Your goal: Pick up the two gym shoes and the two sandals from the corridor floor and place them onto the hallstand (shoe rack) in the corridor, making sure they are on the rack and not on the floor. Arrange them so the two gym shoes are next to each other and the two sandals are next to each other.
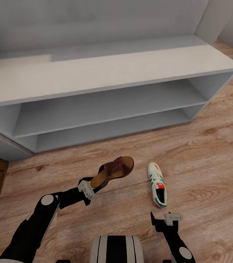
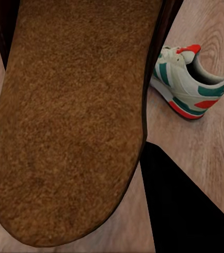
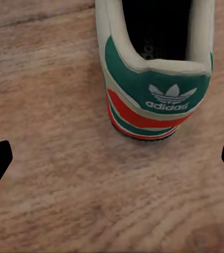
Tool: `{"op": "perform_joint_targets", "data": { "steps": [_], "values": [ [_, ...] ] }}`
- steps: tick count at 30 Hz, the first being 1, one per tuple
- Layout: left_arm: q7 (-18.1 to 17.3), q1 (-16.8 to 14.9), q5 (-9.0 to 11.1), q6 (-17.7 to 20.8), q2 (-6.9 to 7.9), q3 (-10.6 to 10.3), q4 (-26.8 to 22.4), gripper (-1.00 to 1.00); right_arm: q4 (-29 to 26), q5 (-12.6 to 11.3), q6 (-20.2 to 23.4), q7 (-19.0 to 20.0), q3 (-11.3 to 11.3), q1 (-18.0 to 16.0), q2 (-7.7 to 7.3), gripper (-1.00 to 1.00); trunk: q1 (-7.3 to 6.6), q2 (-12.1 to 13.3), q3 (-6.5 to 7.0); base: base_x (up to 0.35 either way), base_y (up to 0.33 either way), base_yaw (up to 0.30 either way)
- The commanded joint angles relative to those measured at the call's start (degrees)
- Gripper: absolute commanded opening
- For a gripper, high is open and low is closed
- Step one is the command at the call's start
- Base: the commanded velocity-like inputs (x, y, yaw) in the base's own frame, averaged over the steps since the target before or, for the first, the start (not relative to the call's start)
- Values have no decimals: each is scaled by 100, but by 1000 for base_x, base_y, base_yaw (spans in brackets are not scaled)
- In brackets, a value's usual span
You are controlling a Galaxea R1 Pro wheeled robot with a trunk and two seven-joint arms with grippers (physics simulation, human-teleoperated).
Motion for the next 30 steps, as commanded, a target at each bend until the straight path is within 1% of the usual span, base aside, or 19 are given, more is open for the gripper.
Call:
{"op": "perform_joint_targets", "data": {
  "steps": [1,7,19,25,30],
  "values": [
    [-25,-2,-13,46,-1,-5,-10,-100,2,-1,-17,-5,-2,-2,2,100,0,-1,-3,92,-75,0],
    [-25,-2,-13,46,-33,-6,-10,-100,4,-1,-16,-5,-2,-2,2,100,0,-1,-3,146,-131,0],
    [-25,-2,-19,46,-37,-6,-10,-100,5,-1,-15,-5,-2,-2,3,100,0,-1,-3,20,-13,0],
    [-25,-2,-21,46,-37,-6,-10,-100,3,-1,-17,-5,-2,-2,2,100,0,-1,-3,231,0,0],
    [-25,-2,-21,46,-37,-6,-10,-100,2,-1,-18,-5,-2,-2,2,100,0,-1,-3,79,0,0]
  ]
}}
